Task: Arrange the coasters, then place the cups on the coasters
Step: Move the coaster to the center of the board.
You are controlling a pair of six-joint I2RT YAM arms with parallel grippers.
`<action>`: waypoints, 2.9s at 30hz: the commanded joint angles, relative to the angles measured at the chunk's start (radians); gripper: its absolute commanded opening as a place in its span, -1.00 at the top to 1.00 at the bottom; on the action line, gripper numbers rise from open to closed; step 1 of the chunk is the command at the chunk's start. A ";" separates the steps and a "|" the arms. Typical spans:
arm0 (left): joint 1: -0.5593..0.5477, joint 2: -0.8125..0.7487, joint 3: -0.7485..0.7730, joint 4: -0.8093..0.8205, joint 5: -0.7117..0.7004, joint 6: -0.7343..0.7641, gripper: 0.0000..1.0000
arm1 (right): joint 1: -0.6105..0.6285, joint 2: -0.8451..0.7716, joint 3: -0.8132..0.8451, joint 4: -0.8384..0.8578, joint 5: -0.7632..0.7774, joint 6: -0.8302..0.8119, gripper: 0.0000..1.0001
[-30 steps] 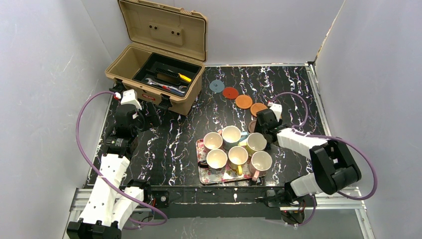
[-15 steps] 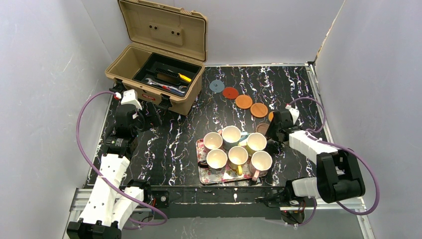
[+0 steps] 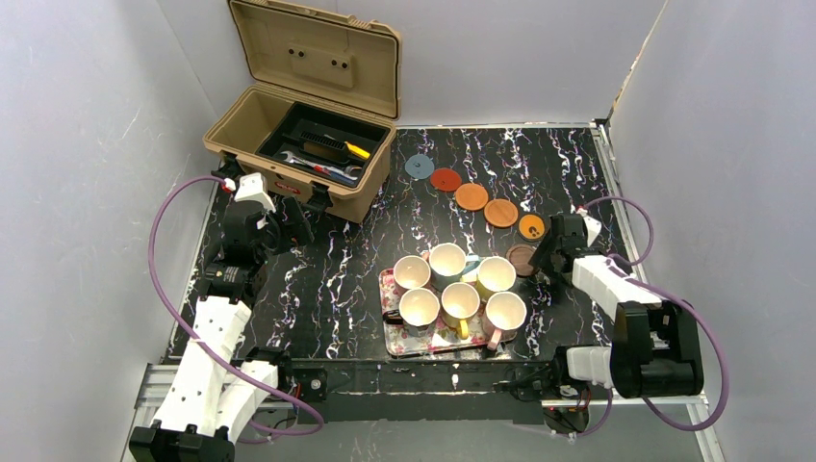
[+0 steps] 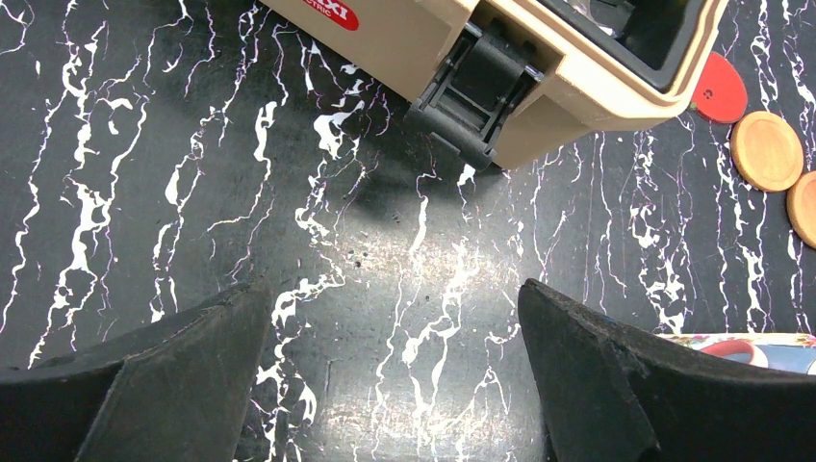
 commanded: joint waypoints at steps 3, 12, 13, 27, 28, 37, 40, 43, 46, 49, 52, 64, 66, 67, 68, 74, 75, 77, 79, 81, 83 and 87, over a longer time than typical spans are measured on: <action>-0.002 -0.006 -0.006 -0.015 0.005 -0.003 -0.97 | -0.041 -0.043 -0.033 -0.098 0.052 0.001 -0.42; -0.001 -0.013 -0.006 -0.015 0.008 -0.005 -0.97 | -0.127 -0.009 -0.009 -0.092 0.012 -0.028 -0.44; -0.002 -0.014 -0.006 -0.015 0.007 -0.004 -0.97 | -0.138 -0.009 -0.008 -0.089 0.009 -0.033 -0.44; -0.001 -0.025 -0.009 -0.016 0.013 -0.010 -0.96 | -0.282 -0.032 0.005 -0.091 -0.074 -0.075 -0.49; -0.001 -0.025 -0.008 -0.016 0.013 -0.010 -0.96 | -0.286 -0.038 0.008 -0.099 -0.076 -0.076 -0.49; -0.001 -0.031 -0.009 -0.014 0.019 -0.012 -0.97 | -0.287 -0.192 0.042 -0.175 -0.179 -0.108 -0.69; -0.002 -0.032 -0.009 -0.013 0.022 -0.012 -0.97 | -0.286 -0.245 0.031 -0.199 -0.226 -0.124 -0.82; -0.002 -0.033 -0.009 -0.014 0.021 -0.013 -0.97 | -0.273 -0.279 0.021 -0.225 -0.235 -0.122 -0.88; -0.002 -0.037 -0.009 -0.013 0.023 -0.014 -0.97 | -0.235 -0.283 0.026 -0.249 -0.220 -0.098 -0.97; -0.002 -0.039 -0.009 -0.014 0.024 -0.015 -0.97 | -0.179 -0.264 0.033 -0.273 -0.173 -0.070 -0.97; -0.001 -0.040 -0.010 -0.013 0.024 -0.016 -0.96 | -0.100 -0.239 0.038 -0.288 -0.111 -0.036 -0.97; -0.002 -0.048 -0.010 -0.015 0.016 -0.013 -0.97 | 0.074 -0.162 0.013 -0.284 -0.015 0.058 -0.97; -0.001 -0.049 -0.009 -0.016 0.015 -0.012 -0.97 | 0.073 -0.181 0.007 -0.295 0.012 0.074 -0.97; -0.003 -0.049 -0.009 -0.015 0.014 -0.013 -0.97 | 0.073 -0.192 0.001 -0.295 0.017 0.083 -0.97; -0.002 -0.050 -0.010 -0.015 0.013 -0.013 -0.97 | 0.073 -0.202 -0.008 -0.283 0.011 0.096 -0.97; -0.001 -0.051 -0.009 -0.019 0.008 -0.010 -0.96 | 0.071 -0.234 -0.021 -0.297 0.071 0.125 -0.97; -0.001 -0.052 -0.009 -0.018 0.007 -0.009 -0.97 | 0.066 -0.234 -0.015 -0.304 0.079 0.127 -0.97; -0.002 -0.052 -0.009 -0.017 0.009 -0.011 -0.96 | 0.063 -0.231 -0.013 -0.303 0.075 0.125 -0.97; -0.001 -0.053 -0.009 -0.017 0.010 -0.011 -0.97 | 0.062 -0.222 -0.014 -0.297 0.068 0.124 -0.97; -0.001 -0.052 -0.009 -0.019 0.009 -0.011 -0.97 | 0.062 -0.207 -0.021 -0.287 0.059 0.122 -0.97; -0.002 -0.052 -0.009 -0.018 0.010 -0.010 -0.97 | 0.058 -0.189 -0.028 -0.273 0.037 0.122 -0.97; -0.001 -0.052 -0.008 -0.018 0.007 -0.010 -0.97 | 0.056 -0.162 -0.038 -0.240 0.006 0.122 -0.96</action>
